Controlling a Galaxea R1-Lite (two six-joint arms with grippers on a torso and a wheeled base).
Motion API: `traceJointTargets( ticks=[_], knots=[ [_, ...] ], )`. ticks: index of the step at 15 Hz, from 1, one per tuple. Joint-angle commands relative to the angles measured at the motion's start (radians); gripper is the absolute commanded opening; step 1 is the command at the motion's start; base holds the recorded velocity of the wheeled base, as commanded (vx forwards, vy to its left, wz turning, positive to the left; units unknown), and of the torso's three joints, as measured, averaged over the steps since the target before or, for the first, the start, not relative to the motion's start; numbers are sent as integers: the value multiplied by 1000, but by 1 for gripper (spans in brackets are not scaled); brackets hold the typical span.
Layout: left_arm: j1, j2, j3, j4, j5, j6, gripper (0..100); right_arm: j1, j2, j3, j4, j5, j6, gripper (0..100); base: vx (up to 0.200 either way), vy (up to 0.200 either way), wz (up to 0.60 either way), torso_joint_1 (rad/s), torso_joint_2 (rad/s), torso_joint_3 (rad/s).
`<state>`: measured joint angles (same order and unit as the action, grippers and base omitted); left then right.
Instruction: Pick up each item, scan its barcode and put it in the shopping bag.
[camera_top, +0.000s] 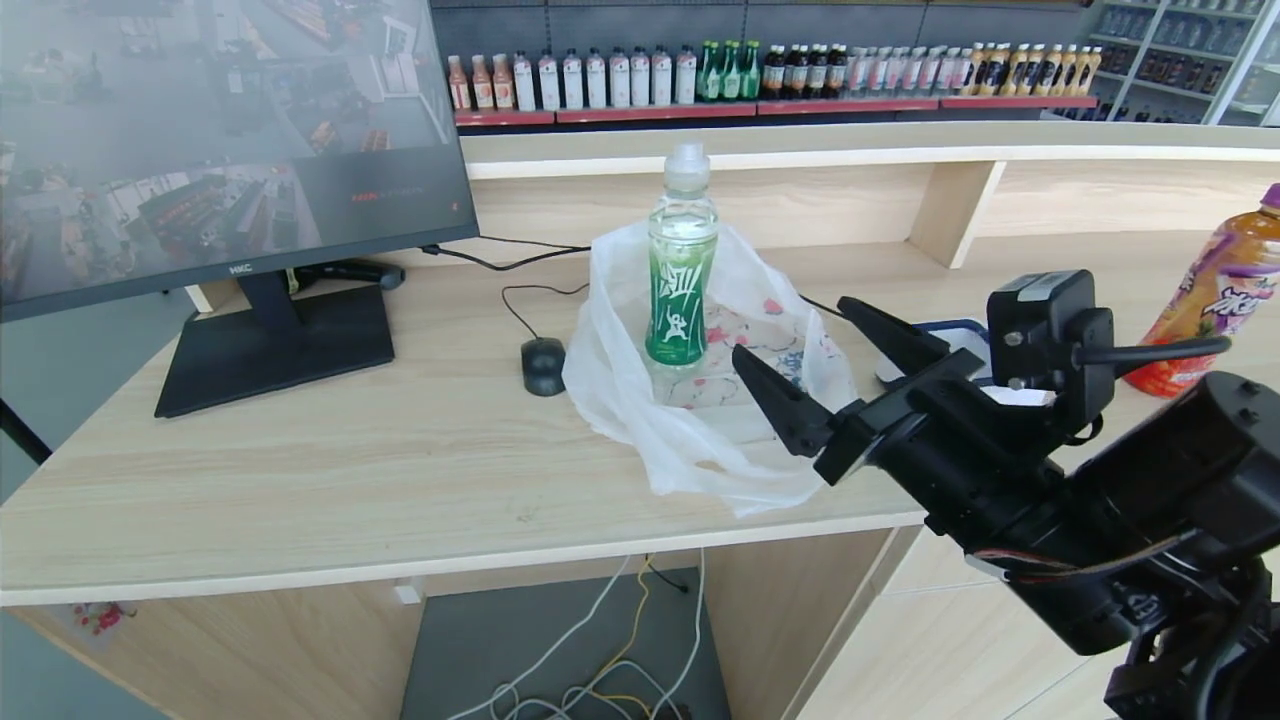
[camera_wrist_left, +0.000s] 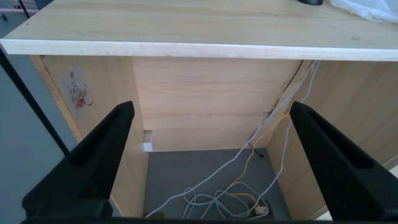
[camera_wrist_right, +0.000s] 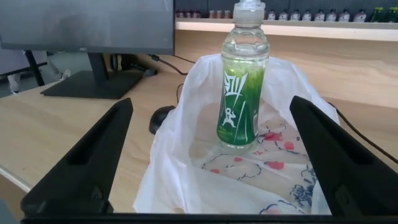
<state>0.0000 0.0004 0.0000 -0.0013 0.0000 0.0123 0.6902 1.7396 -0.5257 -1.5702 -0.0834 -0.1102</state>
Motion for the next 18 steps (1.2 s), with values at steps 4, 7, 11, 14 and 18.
traceJointTargets(
  ticks=[4, 7, 11, 14, 18],
  knots=[
    [0, 0, 0, 0, 0, 0, 100, -18, 21, -46, -1, -4, -2, 100, 0, -100, 0, 1, 0, 2],
    [0, 0, 0, 0, 0, -2, 100, -18, 58, -86, -1, -4, -2, 100, 0, -200, 0, 7, 2, 6],
    [2, 0, 0, 0, 2, -5, 100, -17, 72, -105, -1, -4, -2, 100, 0, -200, 0, 5, 0, -2],
    [0, 0, 0, 0, 0, -5, 100, -17, 71, -106, -1, -4, -2, 100, 0, -200, 0, 2, 10, 6],
    [2, 0, 0, 0, 0, -6, 100, -15, 61, -94, -1, -4, -3, 100, 0, -200, 0, 4, 2, 2]
  ],
)
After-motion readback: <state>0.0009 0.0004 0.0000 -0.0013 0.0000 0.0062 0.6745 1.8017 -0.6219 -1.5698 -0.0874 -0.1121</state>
